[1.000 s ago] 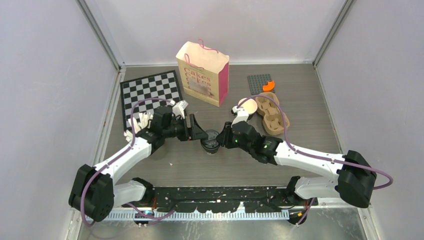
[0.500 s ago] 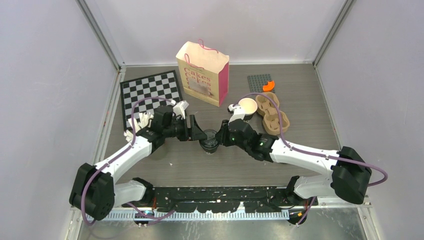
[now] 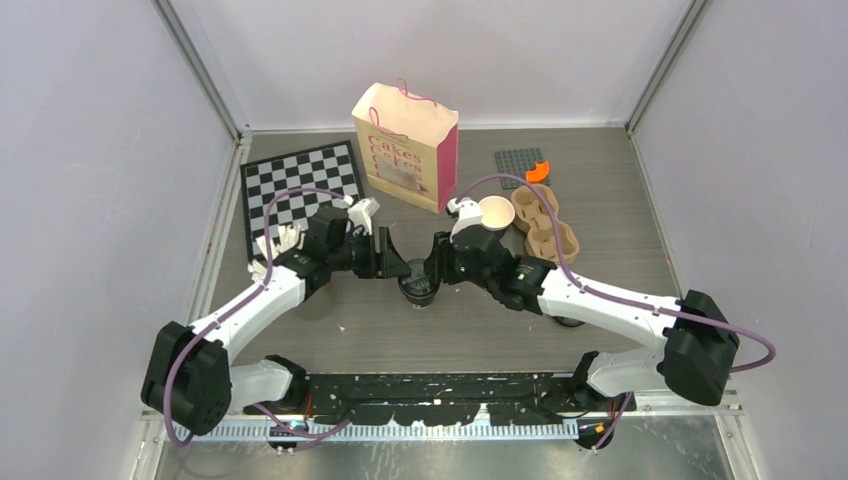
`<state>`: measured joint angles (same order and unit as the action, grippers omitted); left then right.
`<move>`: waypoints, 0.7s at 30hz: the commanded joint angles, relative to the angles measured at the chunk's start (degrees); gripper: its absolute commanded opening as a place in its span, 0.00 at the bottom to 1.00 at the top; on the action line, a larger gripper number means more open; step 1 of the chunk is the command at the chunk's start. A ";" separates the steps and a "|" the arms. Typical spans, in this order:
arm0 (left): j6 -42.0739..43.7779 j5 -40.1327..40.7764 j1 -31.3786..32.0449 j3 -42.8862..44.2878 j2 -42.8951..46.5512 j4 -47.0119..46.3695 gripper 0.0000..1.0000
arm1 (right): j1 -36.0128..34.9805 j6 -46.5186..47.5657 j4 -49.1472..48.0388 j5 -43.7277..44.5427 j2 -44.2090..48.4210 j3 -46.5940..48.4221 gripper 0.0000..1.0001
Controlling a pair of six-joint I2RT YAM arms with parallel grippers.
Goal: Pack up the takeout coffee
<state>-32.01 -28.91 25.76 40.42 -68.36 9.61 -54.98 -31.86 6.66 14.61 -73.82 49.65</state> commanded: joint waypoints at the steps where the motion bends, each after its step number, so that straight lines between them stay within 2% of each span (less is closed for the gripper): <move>1: 2.45 0.58 0.17 2.58 -1.38 0.32 0.57 | 1.45 3.78 3.17 -4.21 -2.09 4.08 0.44; 9: 3.13 0.85 0.13 3.83 -3.98 0.08 0.52 | 4.58 6.73 6.04 -9.68 -4.92 7.28 0.48; 21: 3.42 1.02 0.12 4.73 -7.29 -1.28 0.55 | 8.36 8.30 5.44 -13.34 -7.30 8.44 0.44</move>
<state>-29.89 -28.56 25.76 43.59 -74.19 9.72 -47.44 -24.62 12.99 3.09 -80.64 55.72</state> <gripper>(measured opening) 0.545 0.446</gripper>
